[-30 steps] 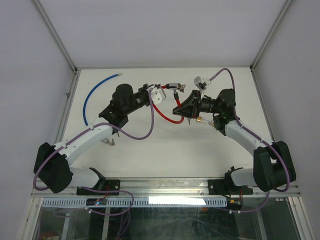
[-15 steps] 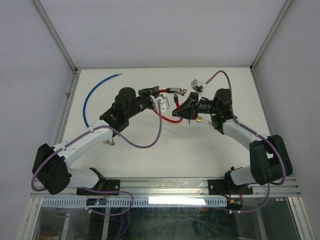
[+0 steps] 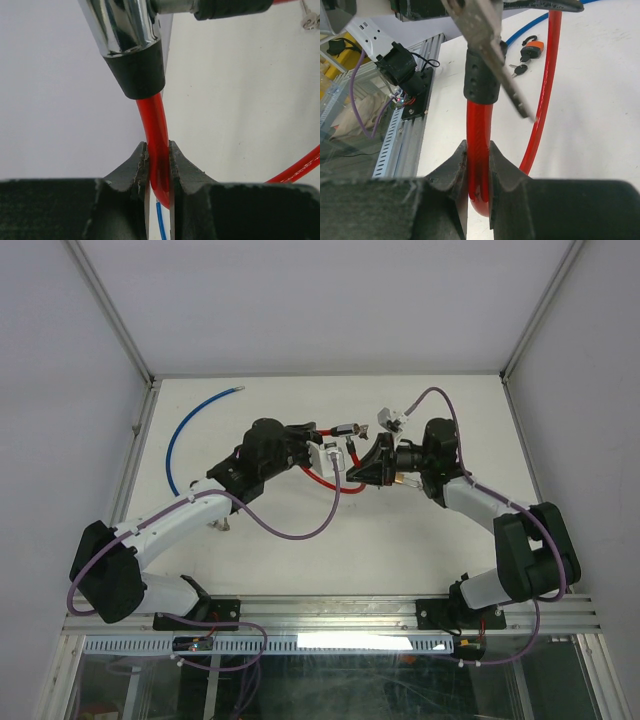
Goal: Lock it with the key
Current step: Lock the lock.
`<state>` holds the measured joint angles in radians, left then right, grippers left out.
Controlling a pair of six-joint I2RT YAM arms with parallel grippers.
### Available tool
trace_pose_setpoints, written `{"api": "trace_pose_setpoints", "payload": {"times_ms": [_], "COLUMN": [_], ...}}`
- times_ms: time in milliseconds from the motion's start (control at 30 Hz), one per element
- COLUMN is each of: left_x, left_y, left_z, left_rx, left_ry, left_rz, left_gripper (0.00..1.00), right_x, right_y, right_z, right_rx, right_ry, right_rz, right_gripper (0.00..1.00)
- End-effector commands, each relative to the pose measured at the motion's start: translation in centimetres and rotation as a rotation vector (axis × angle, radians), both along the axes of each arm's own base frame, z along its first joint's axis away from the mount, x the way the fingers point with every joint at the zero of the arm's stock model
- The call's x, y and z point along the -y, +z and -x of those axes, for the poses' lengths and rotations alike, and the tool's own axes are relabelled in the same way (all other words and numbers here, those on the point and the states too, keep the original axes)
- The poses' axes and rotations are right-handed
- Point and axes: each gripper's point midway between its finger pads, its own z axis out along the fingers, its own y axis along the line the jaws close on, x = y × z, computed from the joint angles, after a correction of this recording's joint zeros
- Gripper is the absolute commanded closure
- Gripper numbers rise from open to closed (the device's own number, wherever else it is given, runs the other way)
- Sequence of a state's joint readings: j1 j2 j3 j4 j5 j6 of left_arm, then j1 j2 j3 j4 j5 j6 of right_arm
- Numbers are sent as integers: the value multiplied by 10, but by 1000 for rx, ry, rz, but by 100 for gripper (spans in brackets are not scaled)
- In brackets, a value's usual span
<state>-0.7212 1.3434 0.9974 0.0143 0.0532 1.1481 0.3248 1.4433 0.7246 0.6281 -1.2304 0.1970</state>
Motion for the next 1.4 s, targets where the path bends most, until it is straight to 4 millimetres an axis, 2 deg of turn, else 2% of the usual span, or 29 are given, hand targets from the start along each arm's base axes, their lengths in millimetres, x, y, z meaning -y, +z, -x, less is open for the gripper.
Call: {"api": "trace_pose_setpoints", "payload": {"times_ms": [0,133,333,567,700,733,800,1100,1267,1333,1367], "left_x": [3,0,3,4,-1,-3,-6,-11,-9,-9,-10], "left_y": [5,0,8,17,17,17,16,14,23,29,32], "left_z": [9,10,13,16,16,16,15,12,17,19,19], "left_rx": [41,43,38,32,39,42,53,63,44,36,35], "left_ry": [-64,-68,-84,-90,-79,-75,-71,-58,-90,-103,-106], "left_rz": [-95,-125,-105,-90,-96,-100,-111,-120,-59,-34,-22], "left_gripper": [100,100,100,100,100,100,100,100,100,100,100], "right_x": [6,5,5,0,2,3,3,8,10,11,11], "right_y": [29,30,29,23,33,38,42,57,60,63,62], "right_z": [-11,-6,3,5,3,8,11,21,22,27,25], "right_rx": [56,3,-76,-140,-188,-258,-270,-224,-194,-290,-244], "right_ry": [-3,39,121,147,177,198,202,215,217,214,208], "right_rz": [-13,-10,5,66,30,19,1,-15,-15,3,4], "right_gripper": [100,100,100,100,100,100,100,100,100,100,100]}}
